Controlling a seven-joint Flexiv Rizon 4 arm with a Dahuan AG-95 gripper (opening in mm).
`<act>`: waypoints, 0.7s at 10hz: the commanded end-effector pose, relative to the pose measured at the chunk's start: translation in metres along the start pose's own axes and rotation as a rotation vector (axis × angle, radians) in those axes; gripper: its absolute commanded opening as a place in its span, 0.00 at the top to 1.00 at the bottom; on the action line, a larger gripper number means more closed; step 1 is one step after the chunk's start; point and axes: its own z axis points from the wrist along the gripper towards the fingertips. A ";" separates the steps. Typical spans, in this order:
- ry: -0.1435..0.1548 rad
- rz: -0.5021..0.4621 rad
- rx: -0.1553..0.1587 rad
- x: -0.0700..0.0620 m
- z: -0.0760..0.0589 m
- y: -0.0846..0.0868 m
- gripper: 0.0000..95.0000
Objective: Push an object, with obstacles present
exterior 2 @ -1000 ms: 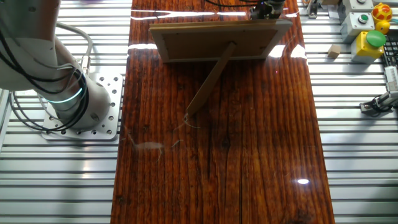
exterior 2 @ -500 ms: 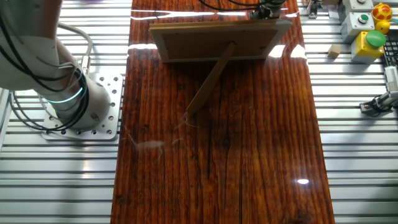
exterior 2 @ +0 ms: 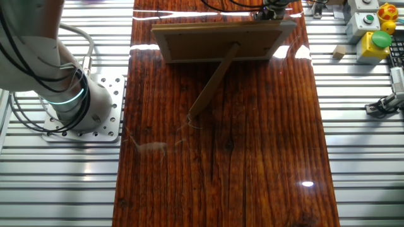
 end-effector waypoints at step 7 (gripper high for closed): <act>-0.011 0.184 -0.184 -0.006 -0.017 0.053 1.00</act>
